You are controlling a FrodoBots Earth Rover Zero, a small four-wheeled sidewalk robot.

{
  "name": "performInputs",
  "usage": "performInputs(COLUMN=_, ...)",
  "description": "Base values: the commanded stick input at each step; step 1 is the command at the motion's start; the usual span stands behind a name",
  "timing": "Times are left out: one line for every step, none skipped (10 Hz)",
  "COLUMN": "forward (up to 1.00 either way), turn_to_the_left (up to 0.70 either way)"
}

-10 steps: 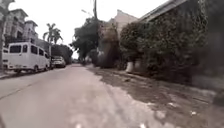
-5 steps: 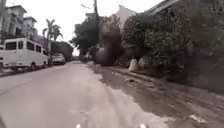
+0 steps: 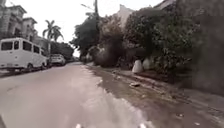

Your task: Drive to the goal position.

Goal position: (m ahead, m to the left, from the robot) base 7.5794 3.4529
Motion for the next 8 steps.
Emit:
performInputs(forward=0.85, turn_to_the_left=0.0)
performInputs(forward=0.85, turn_to_the_left=0.0)
performInputs(forward=0.85, turn_to_the_left=0.0)
performInputs(forward=0.85, turn_to_the_left=0.0)
performInputs(forward=0.85, turn_to_the_left=0.0)
performInputs(forward=0.85, turn_to_the_left=0.34)
performInputs(forward=0.85, turn_to_the_left=0.34)
performInputs(forward=0.85, turn_to_the_left=0.34)
